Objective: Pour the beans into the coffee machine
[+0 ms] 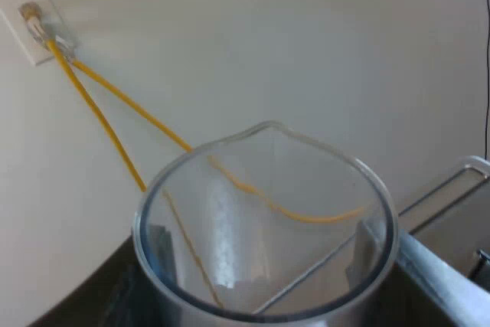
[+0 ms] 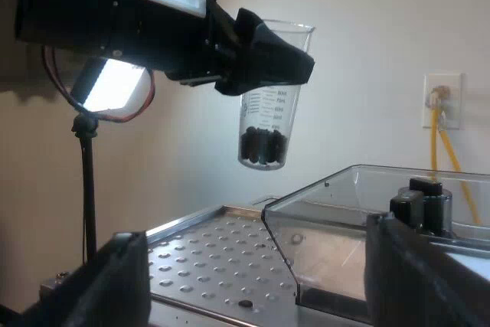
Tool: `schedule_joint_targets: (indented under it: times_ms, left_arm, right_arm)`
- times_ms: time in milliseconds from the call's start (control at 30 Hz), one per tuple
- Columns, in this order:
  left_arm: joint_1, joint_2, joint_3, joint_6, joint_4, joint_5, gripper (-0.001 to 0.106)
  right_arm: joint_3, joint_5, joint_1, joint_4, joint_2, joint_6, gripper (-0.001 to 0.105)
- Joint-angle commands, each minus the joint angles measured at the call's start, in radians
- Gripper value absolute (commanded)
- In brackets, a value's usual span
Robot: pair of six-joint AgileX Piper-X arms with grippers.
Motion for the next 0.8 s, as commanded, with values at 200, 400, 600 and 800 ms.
schedule_joint_targets:
  times_ms: [200, 400, 600, 800]
  left_arm:
    - [-0.029, 0.006, -0.028, 0.234, -0.019, -0.012, 0.027]
    - [-0.086, 0.008, -0.028, 0.476, -0.036, -0.012, 0.027]
    - [-0.109, 0.010, -0.026, 0.705, -0.055, -0.019, 0.027]
    - [-0.109, 0.010, -0.026, 0.894, -0.073, -0.012, 0.027]
  right_arm:
    - [-0.009, 0.004, 0.001, -0.005, -0.004, -0.013, 0.062]
    - [-0.007, 0.004, 0.001, 0.018, -0.004, -0.011, 0.062]
    - [-0.007, 0.004, 0.001, 0.034, -0.004, -0.008, 0.062]
    - [-0.007, 0.004, 0.001, 0.034, -0.004, -0.008, 0.062]
